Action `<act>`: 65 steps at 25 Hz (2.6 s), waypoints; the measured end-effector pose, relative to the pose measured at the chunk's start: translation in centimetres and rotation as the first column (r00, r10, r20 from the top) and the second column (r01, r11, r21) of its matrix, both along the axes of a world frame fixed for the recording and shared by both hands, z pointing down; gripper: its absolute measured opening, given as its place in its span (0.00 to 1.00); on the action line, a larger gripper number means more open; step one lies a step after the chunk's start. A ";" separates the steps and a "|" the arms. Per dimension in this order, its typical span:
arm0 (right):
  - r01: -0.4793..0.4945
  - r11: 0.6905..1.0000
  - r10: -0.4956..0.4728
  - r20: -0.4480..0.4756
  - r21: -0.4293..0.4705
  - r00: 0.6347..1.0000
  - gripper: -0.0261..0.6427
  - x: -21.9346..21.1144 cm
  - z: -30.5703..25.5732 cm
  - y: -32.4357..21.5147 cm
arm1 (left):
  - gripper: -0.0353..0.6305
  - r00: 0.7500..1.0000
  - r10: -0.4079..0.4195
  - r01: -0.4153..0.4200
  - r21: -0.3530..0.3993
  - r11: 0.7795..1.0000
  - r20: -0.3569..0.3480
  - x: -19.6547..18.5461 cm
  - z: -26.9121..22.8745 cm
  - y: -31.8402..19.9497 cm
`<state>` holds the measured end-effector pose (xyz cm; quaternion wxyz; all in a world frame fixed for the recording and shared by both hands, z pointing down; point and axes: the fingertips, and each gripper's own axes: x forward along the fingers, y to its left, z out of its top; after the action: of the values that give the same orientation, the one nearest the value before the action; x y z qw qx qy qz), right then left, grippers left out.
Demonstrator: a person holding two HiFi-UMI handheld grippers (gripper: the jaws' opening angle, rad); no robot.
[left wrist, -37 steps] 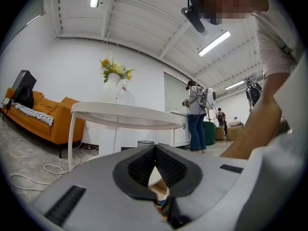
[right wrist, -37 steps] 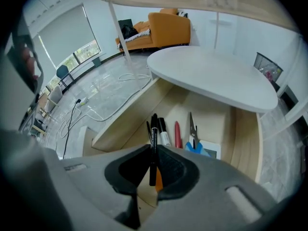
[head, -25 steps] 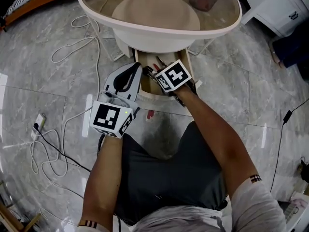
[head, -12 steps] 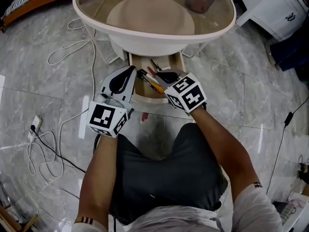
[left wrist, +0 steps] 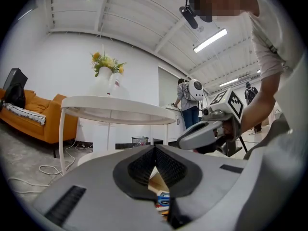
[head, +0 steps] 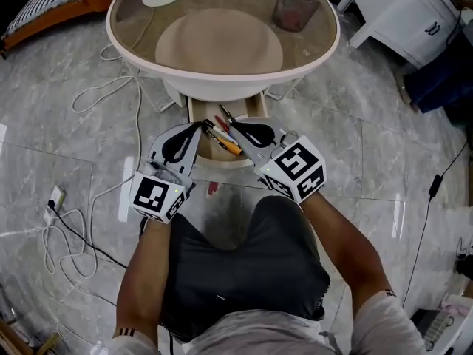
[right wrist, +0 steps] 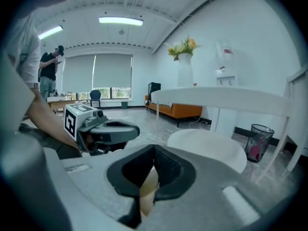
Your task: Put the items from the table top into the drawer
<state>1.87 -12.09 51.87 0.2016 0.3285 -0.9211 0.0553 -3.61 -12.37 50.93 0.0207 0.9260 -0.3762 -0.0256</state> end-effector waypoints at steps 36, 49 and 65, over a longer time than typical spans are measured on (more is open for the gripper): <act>-0.013 0.956 -0.098 0.359 0.294 0.928 0.04 1.0 -22.1 4.7 | 0.05 0.997 0.004 0.007 0.144 0.990 -0.072 1.1 -22.2 5.5; -0.020 0.944 -0.098 0.338 0.328 0.936 0.04 1.4 -24.7 4.5 | 0.05 0.995 0.030 -0.015 0.159 0.987 -0.096 1.9 -24.5 4.9; 0.025 0.949 -0.137 0.336 0.315 0.932 0.04 -0.9 -47.0 7.7 | 0.05 0.999 0.053 -0.050 0.143 0.988 -0.013 1.7 -45.5 7.5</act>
<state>1.00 -4.38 4.84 -0.0184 0.3016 -0.9525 -0.0379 -1.88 -4.90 5.41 -0.0416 0.9342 -0.3491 -0.0597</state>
